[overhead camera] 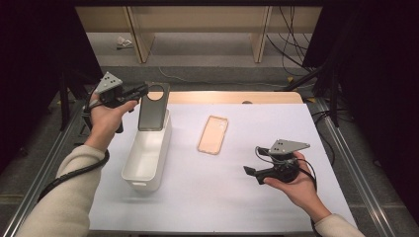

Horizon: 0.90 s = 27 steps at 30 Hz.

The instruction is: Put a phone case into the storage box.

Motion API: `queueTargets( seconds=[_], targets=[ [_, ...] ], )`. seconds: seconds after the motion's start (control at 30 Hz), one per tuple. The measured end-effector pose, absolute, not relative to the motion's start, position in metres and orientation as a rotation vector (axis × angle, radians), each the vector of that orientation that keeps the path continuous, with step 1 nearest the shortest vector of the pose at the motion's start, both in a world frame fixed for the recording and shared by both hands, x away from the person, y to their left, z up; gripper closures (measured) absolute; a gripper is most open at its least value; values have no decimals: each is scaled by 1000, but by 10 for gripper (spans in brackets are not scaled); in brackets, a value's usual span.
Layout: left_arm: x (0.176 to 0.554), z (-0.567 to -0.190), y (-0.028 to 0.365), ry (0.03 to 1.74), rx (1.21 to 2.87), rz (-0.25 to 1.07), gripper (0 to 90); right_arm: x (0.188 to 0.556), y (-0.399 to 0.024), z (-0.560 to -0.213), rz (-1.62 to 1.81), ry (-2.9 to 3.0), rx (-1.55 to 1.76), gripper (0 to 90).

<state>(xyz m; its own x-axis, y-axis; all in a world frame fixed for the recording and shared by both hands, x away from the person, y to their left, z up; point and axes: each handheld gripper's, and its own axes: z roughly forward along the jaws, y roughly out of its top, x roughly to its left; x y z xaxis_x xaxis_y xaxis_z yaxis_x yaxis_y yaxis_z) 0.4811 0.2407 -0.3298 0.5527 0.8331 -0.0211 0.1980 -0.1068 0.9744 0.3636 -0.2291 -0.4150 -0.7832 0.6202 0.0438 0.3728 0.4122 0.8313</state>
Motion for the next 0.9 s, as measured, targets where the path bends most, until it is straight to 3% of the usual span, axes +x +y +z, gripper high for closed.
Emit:
queueTargets(
  seconds=[0.9],
  targets=[
    [498,-339,239,884,1647,693,815,364,-230,-415,1313,2395,877,176]
  ],
)
